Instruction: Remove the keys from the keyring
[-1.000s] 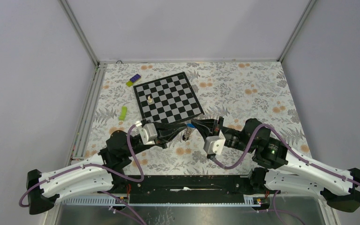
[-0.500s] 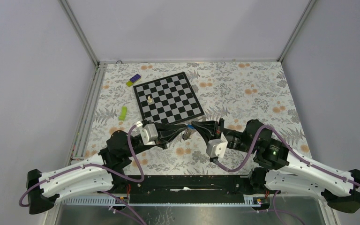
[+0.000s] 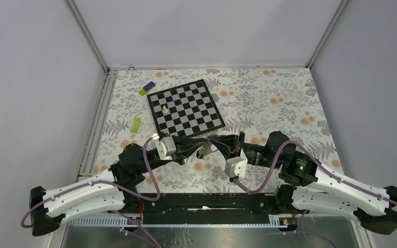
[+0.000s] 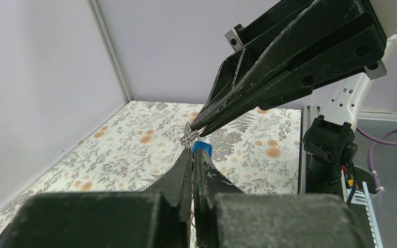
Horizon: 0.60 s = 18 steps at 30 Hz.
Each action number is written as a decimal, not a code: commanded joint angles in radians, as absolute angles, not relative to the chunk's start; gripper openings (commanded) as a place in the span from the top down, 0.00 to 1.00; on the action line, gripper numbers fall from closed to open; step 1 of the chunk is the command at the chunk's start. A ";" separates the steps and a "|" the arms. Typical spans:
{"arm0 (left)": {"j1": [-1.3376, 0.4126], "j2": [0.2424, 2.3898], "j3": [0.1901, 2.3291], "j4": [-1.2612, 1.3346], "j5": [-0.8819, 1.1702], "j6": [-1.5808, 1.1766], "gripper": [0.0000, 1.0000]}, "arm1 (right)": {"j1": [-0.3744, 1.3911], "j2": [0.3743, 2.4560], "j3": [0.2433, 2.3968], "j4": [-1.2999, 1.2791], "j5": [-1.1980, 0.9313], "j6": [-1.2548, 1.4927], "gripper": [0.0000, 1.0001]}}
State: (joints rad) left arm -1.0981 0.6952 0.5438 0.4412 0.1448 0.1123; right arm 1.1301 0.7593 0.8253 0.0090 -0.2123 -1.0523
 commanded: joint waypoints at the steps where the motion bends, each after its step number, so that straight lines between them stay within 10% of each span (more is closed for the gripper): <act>1: -1.097 0.686 0.571 0.492 0.133 0.112 1.00 | 1.126 0.768 0.859 0.006 -0.213 -1.090 1.00; 18: -1.097 0.664 0.550 0.516 0.107 0.103 1.00 | 1.126 0.771 0.860 0.077 -0.060 -1.046 1.00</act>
